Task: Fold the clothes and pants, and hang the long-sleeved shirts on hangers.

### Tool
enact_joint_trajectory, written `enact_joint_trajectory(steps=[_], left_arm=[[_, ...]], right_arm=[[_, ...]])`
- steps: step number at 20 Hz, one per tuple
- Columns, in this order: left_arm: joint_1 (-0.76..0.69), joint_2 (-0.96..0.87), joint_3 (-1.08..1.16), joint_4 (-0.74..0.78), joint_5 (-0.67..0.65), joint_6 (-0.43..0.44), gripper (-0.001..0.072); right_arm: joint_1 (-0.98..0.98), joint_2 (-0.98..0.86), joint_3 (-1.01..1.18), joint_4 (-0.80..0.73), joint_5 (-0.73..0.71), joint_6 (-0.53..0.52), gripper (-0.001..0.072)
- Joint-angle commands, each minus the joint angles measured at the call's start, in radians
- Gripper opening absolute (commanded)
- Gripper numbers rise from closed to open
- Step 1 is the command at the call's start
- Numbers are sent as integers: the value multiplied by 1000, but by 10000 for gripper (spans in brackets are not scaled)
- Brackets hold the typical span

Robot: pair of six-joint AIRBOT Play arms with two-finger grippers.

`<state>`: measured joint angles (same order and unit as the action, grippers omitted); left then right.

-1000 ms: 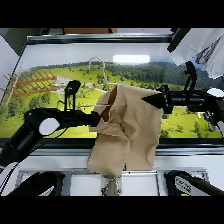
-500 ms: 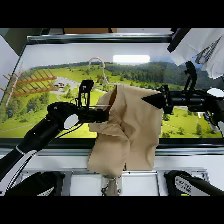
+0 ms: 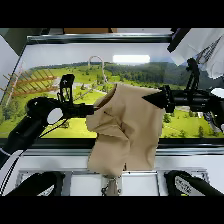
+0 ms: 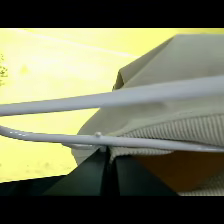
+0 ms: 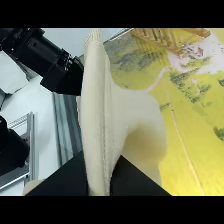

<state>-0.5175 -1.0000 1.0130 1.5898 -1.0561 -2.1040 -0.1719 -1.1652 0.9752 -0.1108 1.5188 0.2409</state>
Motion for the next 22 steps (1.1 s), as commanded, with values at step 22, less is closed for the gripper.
enact_joint_trajectory(steps=[22], left_arm=[[23,55,1,-72,87,40,20]], right_arm=[[39,89,0,-26,-78,127,34]])
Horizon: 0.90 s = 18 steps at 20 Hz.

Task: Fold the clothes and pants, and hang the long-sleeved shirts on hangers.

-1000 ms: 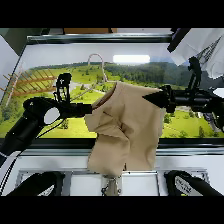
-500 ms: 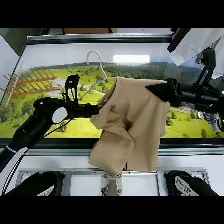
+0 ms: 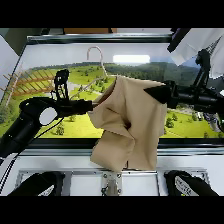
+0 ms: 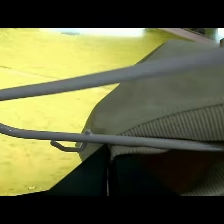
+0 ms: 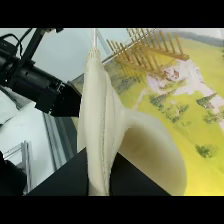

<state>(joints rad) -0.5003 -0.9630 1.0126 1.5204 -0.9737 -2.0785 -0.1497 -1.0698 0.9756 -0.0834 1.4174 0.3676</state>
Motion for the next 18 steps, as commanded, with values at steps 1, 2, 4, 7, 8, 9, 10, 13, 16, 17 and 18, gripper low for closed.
enact_joint_trajectory(steps=[1,2,4,7,8,9,10,13,16,17,18], left_arm=[[6,18,1,-2,5,15,20],[5,18,1,-3,5,14,20],[3,18,1,-4,4,15,19],[3,18,1,-4,-10,14,19],[-2,18,1,-4,-15,14,19],[-11,18,1,-3,-18,14,19],[-22,18,1,-3,-17,14,20],[-54,18,1,-3,-17,14,19],[-63,18,1,-3,-10,14,20],[-63,18,1,-3,-9,14,19],[-63,18,1,1,-9,14,19]], right_arm=[[17,-12,0,-52,23,0,35],[18,-15,0,-53,22,0,33],[18,-18,0,-43,17,0,26],[18,-18,0,95,-15,-32,24],[19,-18,0,159,-24,-53,24],[19,-18,0,225,-33,-73,23],[19,-18,0,280,-34,-96,23],[19,-18,0,375,-34,-111,23],[31,-18,0,393,-34,-114,24],[39,-18,0,408,-34,-119,23],[42,-17,0,423,-34,-130,23]])
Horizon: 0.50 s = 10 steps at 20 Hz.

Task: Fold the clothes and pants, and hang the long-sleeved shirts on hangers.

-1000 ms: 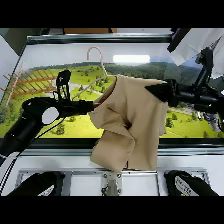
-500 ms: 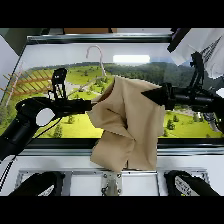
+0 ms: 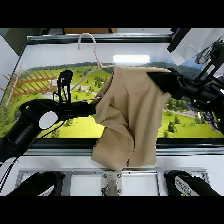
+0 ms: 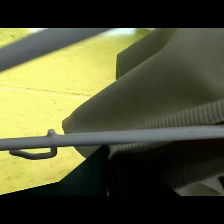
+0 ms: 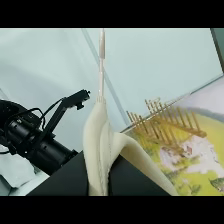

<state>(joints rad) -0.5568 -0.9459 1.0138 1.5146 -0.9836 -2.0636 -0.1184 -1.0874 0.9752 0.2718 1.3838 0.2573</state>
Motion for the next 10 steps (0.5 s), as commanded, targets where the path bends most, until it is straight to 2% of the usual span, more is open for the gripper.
enact_joint_trajectory(steps=[1,5,10], left_arm=[[-6,0,0,11,0,-1,19],[21,0,0,11,-1,-1,19],[122,0,0,7,-17,0,19]], right_arm=[[15,0,0,93,-1,-26,23],[20,0,0,178,-16,-27,23],[20,0,0,179,-15,-25,23]])
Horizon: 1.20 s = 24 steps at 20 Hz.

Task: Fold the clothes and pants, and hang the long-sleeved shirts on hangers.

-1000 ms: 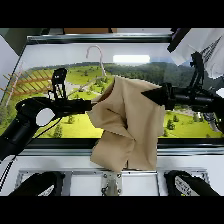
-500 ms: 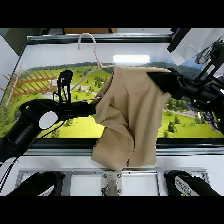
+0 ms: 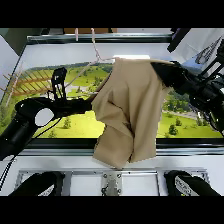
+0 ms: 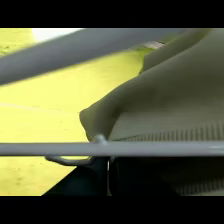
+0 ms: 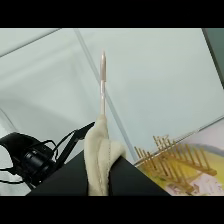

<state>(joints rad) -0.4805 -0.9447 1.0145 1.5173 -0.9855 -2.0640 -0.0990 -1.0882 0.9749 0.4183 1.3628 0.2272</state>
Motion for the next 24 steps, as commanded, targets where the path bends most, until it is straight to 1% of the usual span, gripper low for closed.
enact_joint_trajectory(steps=[1,6,11,15,17,24], left_arm=[[55,-1,-1,5,-18,0,19],[114,-1,-1,6,-41,15,19],[181,-1,-1,6,-64,37,19],[225,-1,-1,5,-70,69,19],[251,0,-1,5,-77,80,20],[361,0,0,6,-132,156,19]], right_arm=[[1,1,0,31,5,8,23],[1,1,0,27,6,8,23],[1,1,0,-14,5,9,23],[1,1,0,-18,5,8,23],[1,1,0,-47,5,8,23],[0,1,0,-93,5,8,23]])
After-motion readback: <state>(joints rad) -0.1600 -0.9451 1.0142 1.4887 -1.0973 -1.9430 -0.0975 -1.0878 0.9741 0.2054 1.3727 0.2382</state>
